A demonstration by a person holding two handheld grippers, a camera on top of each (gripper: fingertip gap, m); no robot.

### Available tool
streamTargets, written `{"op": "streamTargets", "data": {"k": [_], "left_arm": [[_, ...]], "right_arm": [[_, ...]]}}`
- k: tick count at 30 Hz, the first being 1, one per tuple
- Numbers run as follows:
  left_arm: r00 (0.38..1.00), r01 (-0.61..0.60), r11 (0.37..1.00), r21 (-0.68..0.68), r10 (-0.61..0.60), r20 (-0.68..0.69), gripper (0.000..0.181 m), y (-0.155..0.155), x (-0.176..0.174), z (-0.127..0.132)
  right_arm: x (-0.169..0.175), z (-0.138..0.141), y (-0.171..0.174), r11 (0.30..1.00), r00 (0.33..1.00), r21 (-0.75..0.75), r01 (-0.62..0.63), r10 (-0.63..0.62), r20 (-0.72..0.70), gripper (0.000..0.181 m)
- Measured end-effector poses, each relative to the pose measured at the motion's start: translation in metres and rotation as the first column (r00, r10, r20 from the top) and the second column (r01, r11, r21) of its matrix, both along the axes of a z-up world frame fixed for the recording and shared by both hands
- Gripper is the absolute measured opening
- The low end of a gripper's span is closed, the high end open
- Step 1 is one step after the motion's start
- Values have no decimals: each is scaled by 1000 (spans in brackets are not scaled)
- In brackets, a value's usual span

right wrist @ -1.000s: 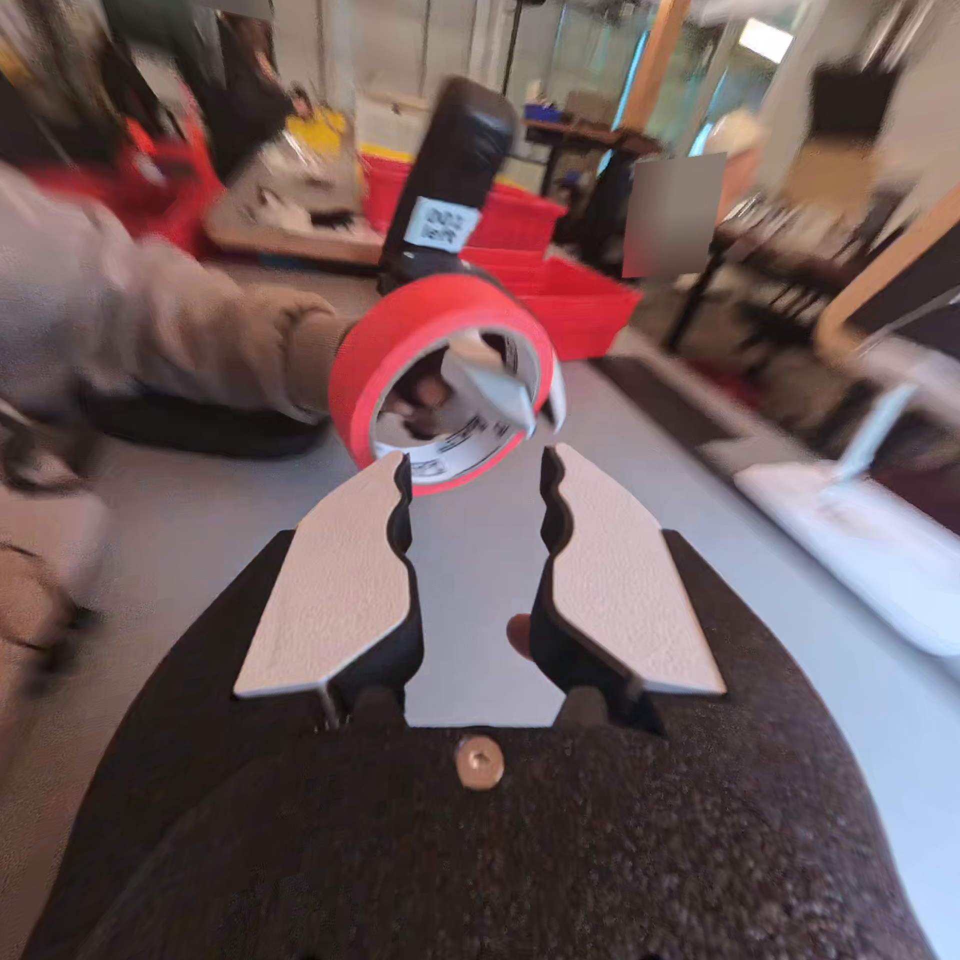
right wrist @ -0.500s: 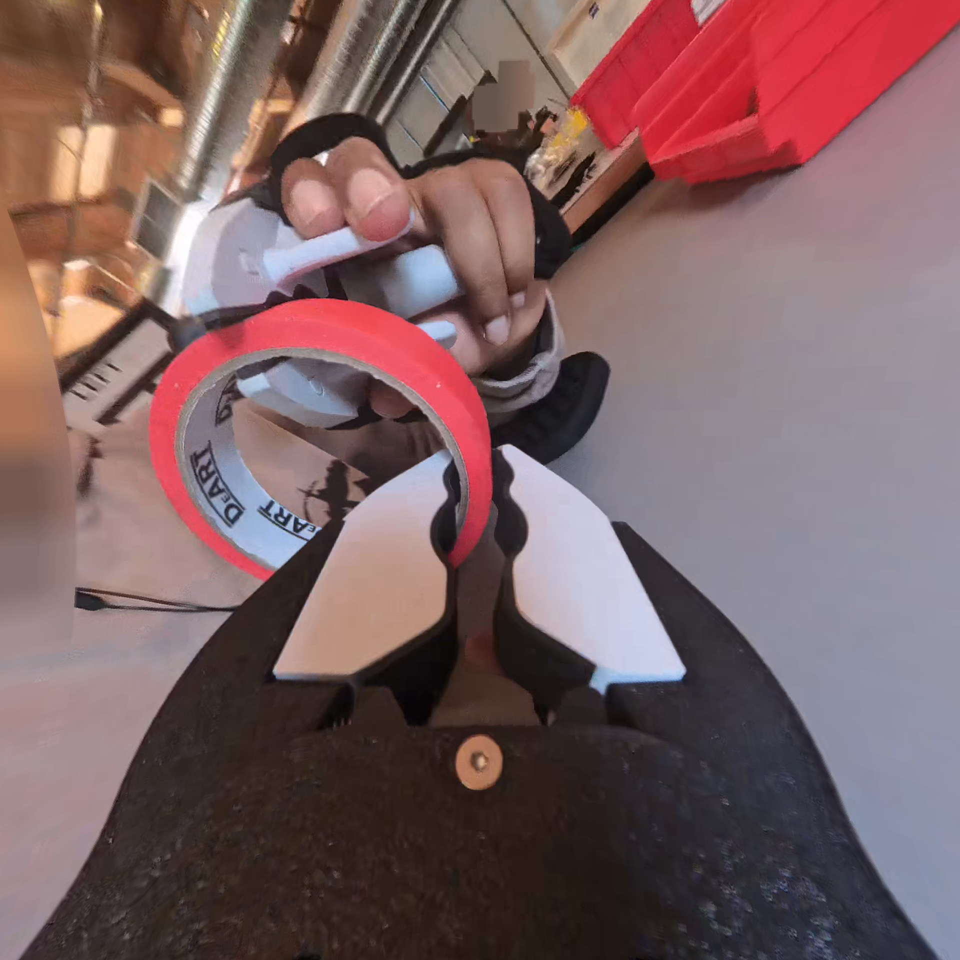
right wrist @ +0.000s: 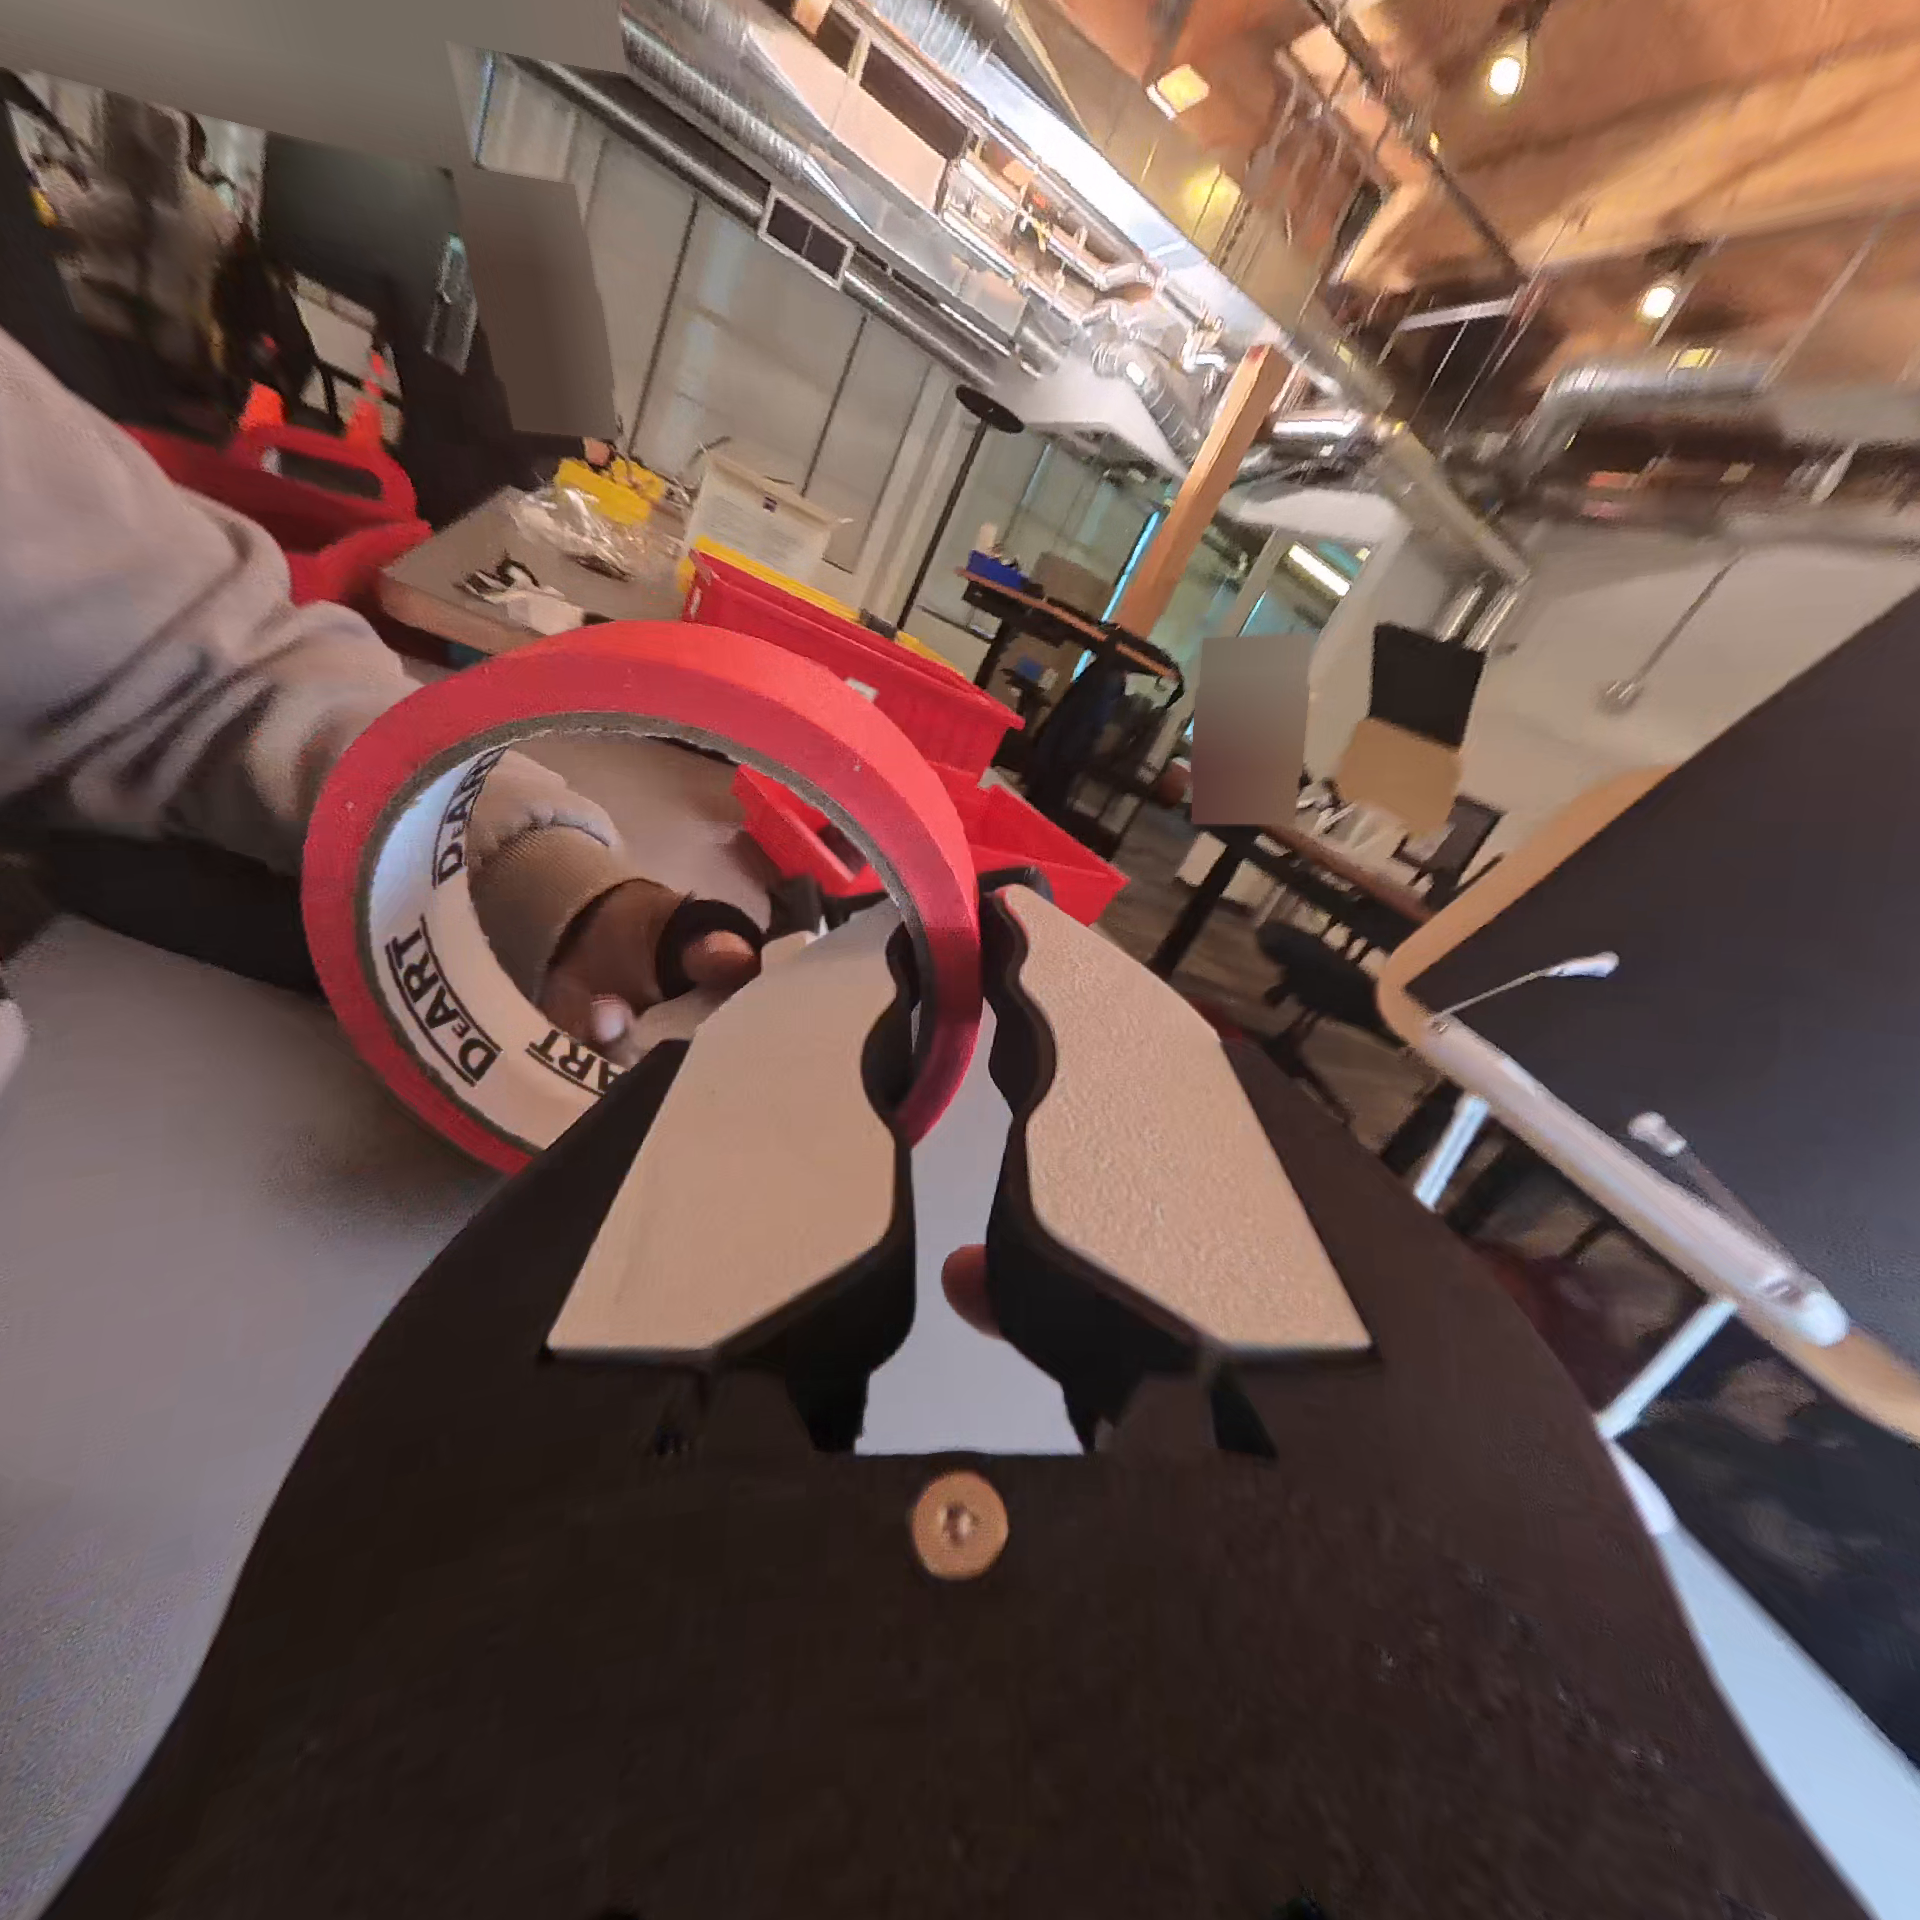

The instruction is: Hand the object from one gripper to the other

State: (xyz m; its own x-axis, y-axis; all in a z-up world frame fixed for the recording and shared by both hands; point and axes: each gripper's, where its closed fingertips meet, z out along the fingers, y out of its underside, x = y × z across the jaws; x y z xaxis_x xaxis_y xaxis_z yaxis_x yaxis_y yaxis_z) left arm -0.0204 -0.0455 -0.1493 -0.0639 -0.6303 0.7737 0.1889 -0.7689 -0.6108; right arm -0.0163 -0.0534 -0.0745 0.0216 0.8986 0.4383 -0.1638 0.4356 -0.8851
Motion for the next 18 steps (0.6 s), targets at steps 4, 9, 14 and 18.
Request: {"op": "streamTargets", "data": {"k": [4,9,14,18], "left_arm": [[985,156,988,2,-156,70,45,-26,22,6],[961,162,940,301,-80,-265,11,-32,22,-10],[713,-188,793,579,516,-475,10,44,-57,-7],[273,-301,588,751,807,-523,10,86,-134,-9]], "right_arm": [[-5,-2,-19,972,998,225,68,-66,-14,10],[-17,-16,-30,916,989,381,129,-145,14,13],[-15,-27,31,952,942,133,275,-295,159,22],[-14,-53,69,881,929,-372,294,-171,328,43]]}}
